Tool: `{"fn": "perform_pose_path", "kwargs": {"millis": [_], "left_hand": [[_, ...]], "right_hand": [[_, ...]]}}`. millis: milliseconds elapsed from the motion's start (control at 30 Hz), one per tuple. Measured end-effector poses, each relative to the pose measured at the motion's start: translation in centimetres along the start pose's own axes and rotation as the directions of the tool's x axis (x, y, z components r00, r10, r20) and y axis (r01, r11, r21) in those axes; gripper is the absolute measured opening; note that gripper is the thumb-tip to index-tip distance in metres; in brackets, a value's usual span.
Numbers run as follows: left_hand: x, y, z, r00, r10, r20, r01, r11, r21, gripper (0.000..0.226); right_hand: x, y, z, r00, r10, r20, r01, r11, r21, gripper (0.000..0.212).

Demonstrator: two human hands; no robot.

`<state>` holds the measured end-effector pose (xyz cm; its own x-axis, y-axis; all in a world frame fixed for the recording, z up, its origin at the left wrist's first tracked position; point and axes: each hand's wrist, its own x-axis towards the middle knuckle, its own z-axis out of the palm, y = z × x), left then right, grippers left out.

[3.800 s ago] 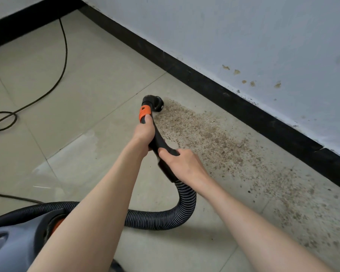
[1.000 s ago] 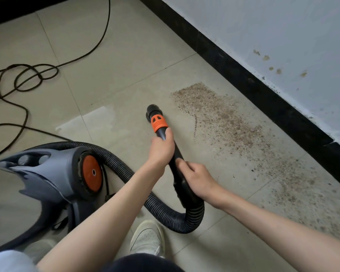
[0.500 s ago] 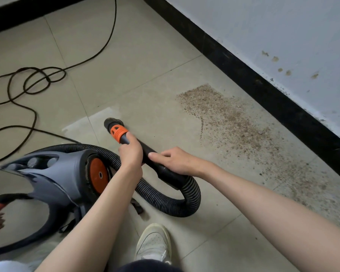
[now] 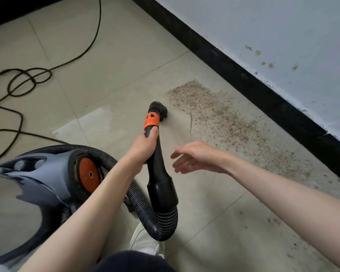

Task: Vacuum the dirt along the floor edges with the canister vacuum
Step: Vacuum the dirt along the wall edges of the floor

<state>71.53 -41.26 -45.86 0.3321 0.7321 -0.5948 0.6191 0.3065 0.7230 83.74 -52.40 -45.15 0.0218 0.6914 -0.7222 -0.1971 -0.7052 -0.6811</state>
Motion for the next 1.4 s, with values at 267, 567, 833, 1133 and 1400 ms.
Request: {"fn": "perform_pose_path", "kwargs": {"millis": [267, 567, 833, 1133, 1400], "left_hand": [[1.3, 0.7, 1.9, 0.999, 0.042, 0.018, -0.042, 0.999, -0.004, 0.04], [5.1, 2.9, 0.1, 0.994, -0.075, 0.084, 0.103, 0.906, -0.411, 0.048], [7.1, 4.6, -0.8, 0.968, -0.15, 0.201, 0.235, 0.825, -0.514, 0.047], [8.1, 5.9, 0.8, 0.98, -0.174, -0.1, 0.109, 0.879, -0.465, 0.029], [8.4, 5.6, -1.0, 0.986, -0.155, -0.066, 0.101, 0.857, -0.506, 0.034]], "right_hand": [[0.7, -0.1, 1.1, 0.995, 0.007, -0.096, 0.0, 0.997, 0.073, 0.029], [1.5, 1.5, 3.8, 0.986, -0.157, 0.047, 0.131, 0.928, 0.35, 0.046], [2.6, -0.4, 3.1, 0.925, -0.285, -0.249, 0.299, 0.954, 0.019, 0.028], [2.6, 0.5, 2.9, 0.924, -0.301, -0.235, 0.333, 0.936, 0.111, 0.037], [3.1, 0.3, 4.1, 0.944, -0.255, -0.207, 0.298, 0.931, 0.212, 0.063]]}}
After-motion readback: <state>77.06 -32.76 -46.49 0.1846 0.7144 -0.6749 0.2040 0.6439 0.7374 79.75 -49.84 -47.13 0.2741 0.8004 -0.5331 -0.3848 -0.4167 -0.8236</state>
